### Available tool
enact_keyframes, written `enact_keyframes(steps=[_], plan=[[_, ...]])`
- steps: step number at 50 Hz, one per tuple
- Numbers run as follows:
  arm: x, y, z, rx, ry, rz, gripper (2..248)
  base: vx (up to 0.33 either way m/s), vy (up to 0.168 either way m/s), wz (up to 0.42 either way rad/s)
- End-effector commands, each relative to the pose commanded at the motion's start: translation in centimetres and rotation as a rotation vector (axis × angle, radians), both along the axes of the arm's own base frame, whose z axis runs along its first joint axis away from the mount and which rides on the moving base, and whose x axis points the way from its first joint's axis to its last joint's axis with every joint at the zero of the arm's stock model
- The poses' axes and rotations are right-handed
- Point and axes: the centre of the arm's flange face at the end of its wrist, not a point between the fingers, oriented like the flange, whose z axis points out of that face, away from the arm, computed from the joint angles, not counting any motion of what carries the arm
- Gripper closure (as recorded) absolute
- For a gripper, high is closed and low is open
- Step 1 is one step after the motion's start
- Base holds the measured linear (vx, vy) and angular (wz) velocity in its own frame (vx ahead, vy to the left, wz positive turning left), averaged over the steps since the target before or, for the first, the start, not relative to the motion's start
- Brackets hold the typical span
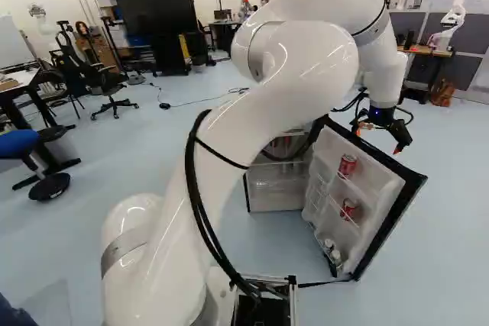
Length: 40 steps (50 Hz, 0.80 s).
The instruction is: Grab a drink from the fridge
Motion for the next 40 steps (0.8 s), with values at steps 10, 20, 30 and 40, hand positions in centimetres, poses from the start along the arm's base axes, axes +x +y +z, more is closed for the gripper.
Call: enact_keyframes(steps=[10,20,30,40], plan=[[0.7,-1.1,-0.2,-0.009,-0.007,-0.002,3,0.0,0.0,0.0],[1.3,-1.9,-0.3,-0.021,-0.017,-0.004,3,0.0,0.0,0.0],[2.2,-2.7,-1.5,-0.026,-0.022,-0.002,3,0.0,0.0,0.0],[3.1,-3.5,-2.8,-0.031,-0.027,-0.001,3,0.0,0.0,0.0]])
